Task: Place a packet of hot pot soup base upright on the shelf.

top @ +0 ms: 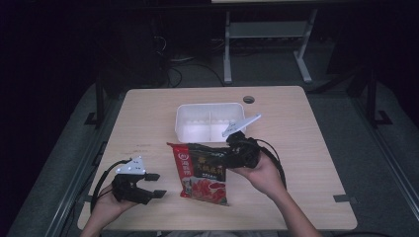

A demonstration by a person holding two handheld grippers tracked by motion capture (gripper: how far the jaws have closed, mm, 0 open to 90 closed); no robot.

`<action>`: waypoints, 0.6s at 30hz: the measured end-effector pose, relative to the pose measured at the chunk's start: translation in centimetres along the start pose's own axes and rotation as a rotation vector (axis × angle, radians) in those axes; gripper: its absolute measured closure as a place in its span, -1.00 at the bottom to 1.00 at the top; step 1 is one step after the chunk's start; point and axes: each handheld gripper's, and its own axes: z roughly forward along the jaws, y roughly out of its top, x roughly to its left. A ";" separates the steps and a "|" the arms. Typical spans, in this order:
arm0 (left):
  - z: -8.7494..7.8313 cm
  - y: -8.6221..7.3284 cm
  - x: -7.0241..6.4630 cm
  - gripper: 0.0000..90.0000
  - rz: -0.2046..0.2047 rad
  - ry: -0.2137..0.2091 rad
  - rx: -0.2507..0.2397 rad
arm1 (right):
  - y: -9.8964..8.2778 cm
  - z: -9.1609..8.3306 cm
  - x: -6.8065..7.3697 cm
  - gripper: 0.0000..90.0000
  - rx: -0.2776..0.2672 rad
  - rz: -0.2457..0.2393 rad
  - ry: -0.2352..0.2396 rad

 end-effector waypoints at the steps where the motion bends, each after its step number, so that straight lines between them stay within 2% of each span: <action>1: 0.1 -0.1 0.0 -0.32 -0.001 0.010 0.006 | -0.2 -0.7 -0.2 0.64 -0.004 0.008 -0.015; 10: 0.1 -0.6 0.0 -0.38 -0.010 0.040 0.010 | -0.5 -3.0 -1.0 0.64 -0.027 0.041 -0.084; 11: 0.2 -0.7 0.0 -0.40 -0.011 0.041 0.015 | -0.5 -3.7 -1.3 0.64 -0.037 0.054 -0.100; 14: 0.3 -0.7 -0.1 -0.42 -0.011 0.043 0.017 | -0.4 -4.3 -1.5 0.64 -0.045 0.064 -0.114; 18: 0.3 -0.8 -0.1 -0.47 -0.008 0.054 0.020 | 0.1 -5.9 -2.0 0.64 -0.069 0.082 -0.158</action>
